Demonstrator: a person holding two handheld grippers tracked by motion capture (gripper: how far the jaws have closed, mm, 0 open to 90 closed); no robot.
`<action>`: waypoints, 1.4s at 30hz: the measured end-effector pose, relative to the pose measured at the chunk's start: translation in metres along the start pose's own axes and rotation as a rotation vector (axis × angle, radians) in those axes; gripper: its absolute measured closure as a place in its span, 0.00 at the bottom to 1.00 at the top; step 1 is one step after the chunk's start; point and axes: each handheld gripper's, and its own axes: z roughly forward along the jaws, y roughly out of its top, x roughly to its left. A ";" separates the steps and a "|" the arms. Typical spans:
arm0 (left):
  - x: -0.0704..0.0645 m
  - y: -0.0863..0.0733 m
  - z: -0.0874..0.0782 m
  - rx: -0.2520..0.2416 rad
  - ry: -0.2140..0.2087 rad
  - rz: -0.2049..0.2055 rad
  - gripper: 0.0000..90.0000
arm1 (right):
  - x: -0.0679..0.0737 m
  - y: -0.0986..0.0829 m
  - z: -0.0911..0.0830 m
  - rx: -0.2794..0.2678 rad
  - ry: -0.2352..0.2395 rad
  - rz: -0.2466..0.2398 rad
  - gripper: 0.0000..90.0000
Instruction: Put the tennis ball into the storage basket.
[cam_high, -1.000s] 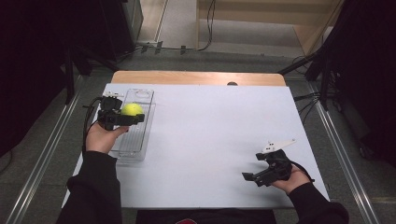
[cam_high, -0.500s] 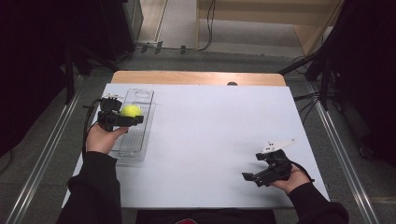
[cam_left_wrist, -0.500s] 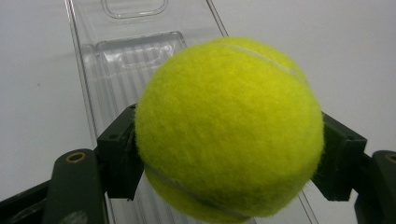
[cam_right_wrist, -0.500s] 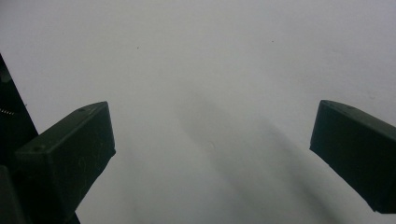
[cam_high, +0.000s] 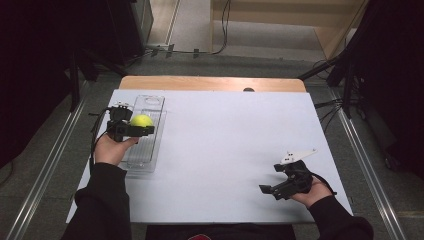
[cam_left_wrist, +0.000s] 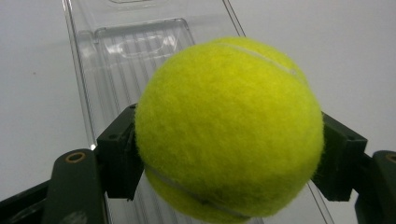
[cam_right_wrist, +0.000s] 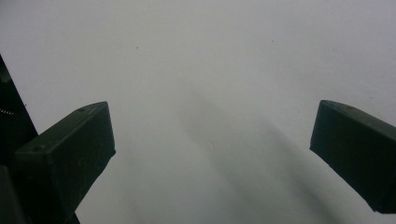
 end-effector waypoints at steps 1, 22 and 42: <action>0.000 0.000 0.000 0.000 0.001 -0.002 0.28 | 0.000 0.000 0.000 -0.001 0.001 0.000 0.00; 0.001 -0.002 0.009 0.033 0.022 -0.006 0.28 | 0.000 0.000 0.000 -0.001 -0.001 0.000 0.00; 0.004 0.003 -0.006 -0.032 -0.020 -0.054 0.23 | 0.000 0.000 0.000 0.001 0.000 -0.001 0.00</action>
